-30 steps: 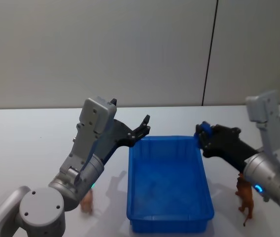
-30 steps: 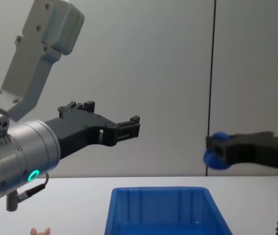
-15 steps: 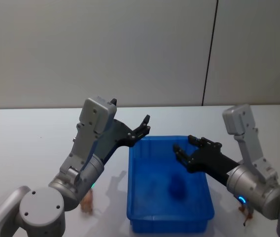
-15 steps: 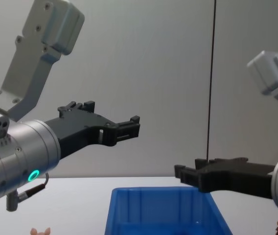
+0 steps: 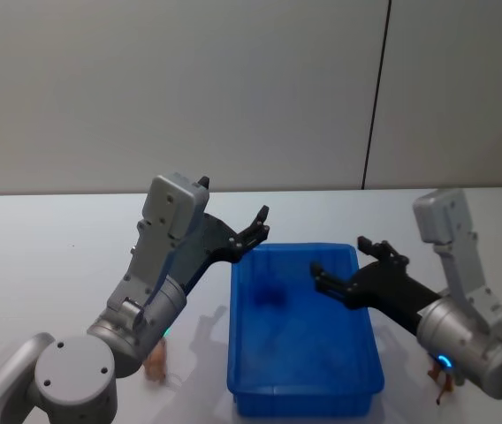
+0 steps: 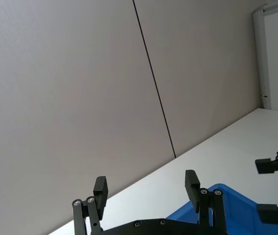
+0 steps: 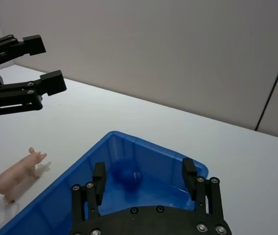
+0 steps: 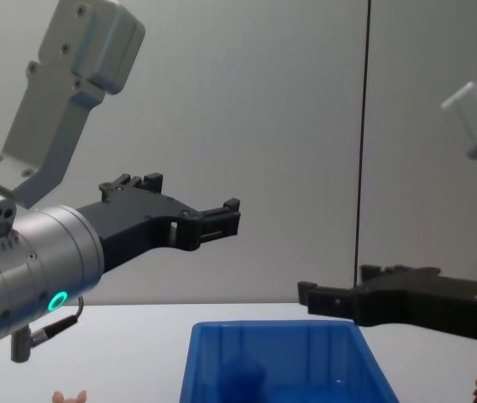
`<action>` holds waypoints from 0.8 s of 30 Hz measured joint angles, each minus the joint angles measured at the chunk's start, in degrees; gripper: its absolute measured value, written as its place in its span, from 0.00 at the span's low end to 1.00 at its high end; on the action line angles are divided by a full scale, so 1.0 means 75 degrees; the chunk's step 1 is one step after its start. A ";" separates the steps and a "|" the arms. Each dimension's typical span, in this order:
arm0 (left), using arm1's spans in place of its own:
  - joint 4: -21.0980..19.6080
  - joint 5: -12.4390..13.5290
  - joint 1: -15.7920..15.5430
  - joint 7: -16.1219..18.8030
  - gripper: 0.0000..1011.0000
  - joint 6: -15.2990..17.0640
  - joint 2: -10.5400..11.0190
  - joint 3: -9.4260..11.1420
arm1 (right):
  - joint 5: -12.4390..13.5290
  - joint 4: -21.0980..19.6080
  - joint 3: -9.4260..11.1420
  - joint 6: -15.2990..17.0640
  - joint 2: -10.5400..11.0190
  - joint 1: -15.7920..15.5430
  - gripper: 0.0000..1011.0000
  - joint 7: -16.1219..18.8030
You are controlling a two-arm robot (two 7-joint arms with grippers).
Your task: Pick up the two dolls from the table and place them into the box.
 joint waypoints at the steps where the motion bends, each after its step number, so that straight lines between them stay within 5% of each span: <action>1: 0.0000 0.0000 0.0000 0.0000 0.99 0.0000 0.0000 0.0001 | 0.0045 -0.0080 0.0033 -0.0003 0.0056 -0.0064 0.94 -0.0059; 24: 0.0000 0.0000 0.0000 0.0000 0.99 0.0000 -0.0001 0.0000 | 0.0853 -0.1017 0.0594 0.0606 0.1016 -0.1137 0.99 -0.0998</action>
